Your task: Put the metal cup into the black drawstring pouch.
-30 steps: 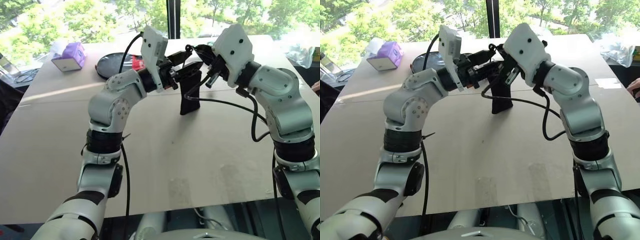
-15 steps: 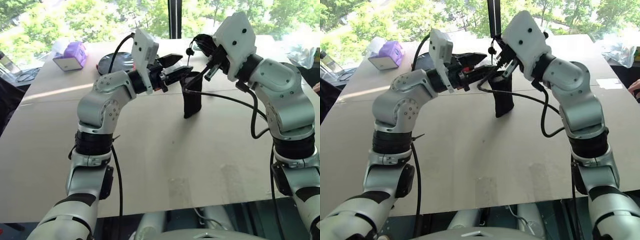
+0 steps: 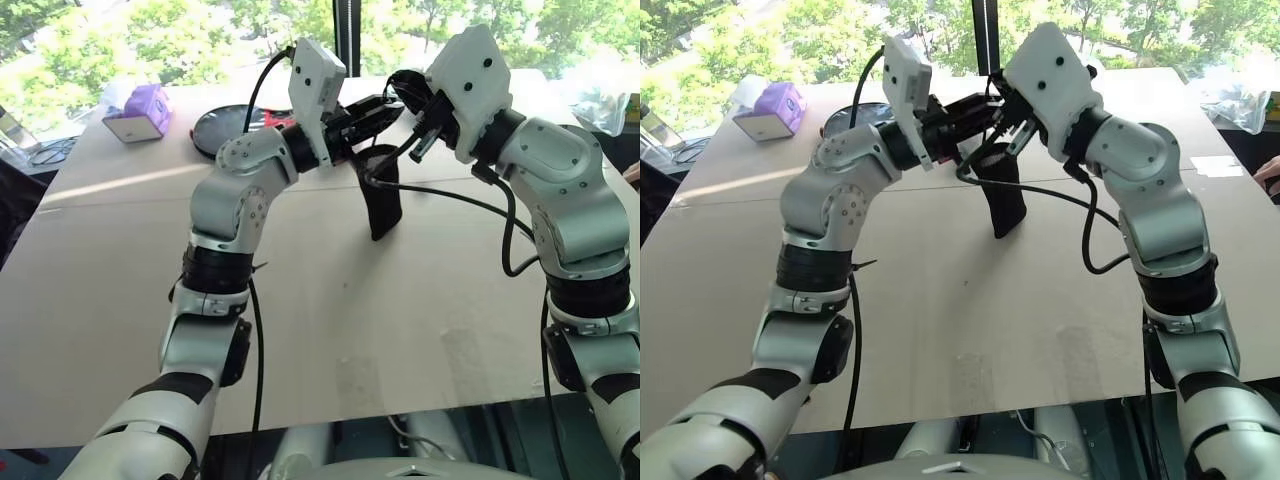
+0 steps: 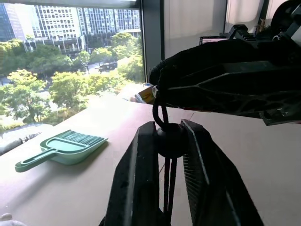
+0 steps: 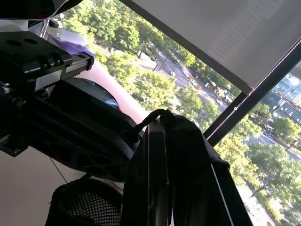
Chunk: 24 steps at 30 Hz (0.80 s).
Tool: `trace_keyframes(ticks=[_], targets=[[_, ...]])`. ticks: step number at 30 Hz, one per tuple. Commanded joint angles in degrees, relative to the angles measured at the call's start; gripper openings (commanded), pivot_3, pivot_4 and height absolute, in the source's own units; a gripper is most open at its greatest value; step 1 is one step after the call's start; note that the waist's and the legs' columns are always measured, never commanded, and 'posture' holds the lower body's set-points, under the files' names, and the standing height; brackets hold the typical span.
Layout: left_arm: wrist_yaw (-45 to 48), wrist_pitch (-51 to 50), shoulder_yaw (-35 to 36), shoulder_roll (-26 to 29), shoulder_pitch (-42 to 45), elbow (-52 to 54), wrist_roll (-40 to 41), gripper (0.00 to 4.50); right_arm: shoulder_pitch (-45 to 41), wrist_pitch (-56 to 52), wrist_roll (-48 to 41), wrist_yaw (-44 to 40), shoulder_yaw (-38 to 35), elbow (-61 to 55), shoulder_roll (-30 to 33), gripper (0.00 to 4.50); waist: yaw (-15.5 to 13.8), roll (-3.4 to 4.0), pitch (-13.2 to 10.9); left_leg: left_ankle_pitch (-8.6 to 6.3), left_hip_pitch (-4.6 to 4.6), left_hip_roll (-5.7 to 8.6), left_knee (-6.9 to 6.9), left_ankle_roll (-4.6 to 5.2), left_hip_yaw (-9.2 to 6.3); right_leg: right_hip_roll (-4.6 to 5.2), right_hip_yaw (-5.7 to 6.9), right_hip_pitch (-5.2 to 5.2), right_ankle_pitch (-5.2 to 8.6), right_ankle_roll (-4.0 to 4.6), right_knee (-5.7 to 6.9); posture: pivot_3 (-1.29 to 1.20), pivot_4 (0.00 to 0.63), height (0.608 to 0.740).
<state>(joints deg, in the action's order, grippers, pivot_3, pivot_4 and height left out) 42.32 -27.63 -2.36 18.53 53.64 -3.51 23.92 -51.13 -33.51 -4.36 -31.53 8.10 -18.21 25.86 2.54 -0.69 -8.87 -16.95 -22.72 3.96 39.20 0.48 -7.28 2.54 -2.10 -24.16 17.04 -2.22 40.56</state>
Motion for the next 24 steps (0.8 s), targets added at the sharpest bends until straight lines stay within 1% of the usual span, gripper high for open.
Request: trace_keyframes(ticks=[1,4,7,15,19,24], targets=[[0.27,1.44,0.84,-0.14,1.34,-0.01,-0.06,0.15,-1.09,0.15,0.2,0.37,-1.12,-2.92,0.44,0.0,0.0,0.0,0.0,0.0,0.0,0.0,0.0,0.0,0.0,0.0,0.0,-0.01,0.0,0.0,0.0,0.0,0.15,0.74],[0.95,1.04,0.09,0.66,0.35,-0.84,-0.94,0.15,-1.4,-0.74,-0.01,2.42,-3.19,-1.53,-0.29,0.0,0.0,0.0,0.0,0.0,0.0,0.0,0.0,0.0,0.0,0.0,-0.01,-0.02,0.0,0.0,0.03,0.0,0.15,0.74],[1.84,1.09,-1.0,1.98,-2.03,-3.19,-2.89,0.15,-3.86,-1.63,-1.03,6.44,-7.51,2.25,-1.98,0.0,0.08,0.01,0.0,0.0,0.0,0.0,0.0,0.0,0.02,0.0,-0.03,-0.02,0.0,0.0,0.05,0.0,0.15,0.74],[3.44,1.47,-3.06,4.95,-8.1,-6.21,-7.0,0.15,-11.66,3.26,0.12,15.01,-14.74,15.66,-1.48,0.0,0.08,0.01,0.0,0.0,-0.02,0.01,0.0,0.0,0.09,0.0,-0.08,-0.11,0.0,0.0,0.11,0.0,0.15,0.74],[3.22,1.04,-2.94,6.37,-9.47,-5.7,-7.92,0.15,-12.66,5.06,-0.34,16.93,-16.16,17.25,-0.92,0.0,0.15,0.01,0.0,0.0,-0.02,0.01,-0.02,0.0,0.15,0.01,-0.15,-0.15,0.0,0.0,0.14,0.0,0.15,0.74],[2.66,0.84,-0.63,8.66,-7.99,-5.84,-7.6,0.15,-13.06,6.2,-0.41,19.95,-18.21,17.78,0.14,0.0,0.23,0.01,0.0,0.01,-0.08,0.01,-0.01,0.0,0.18,0.0,-0.19,-0.22,0.0,0.0,0.18,0.0,0.15,0.74]])
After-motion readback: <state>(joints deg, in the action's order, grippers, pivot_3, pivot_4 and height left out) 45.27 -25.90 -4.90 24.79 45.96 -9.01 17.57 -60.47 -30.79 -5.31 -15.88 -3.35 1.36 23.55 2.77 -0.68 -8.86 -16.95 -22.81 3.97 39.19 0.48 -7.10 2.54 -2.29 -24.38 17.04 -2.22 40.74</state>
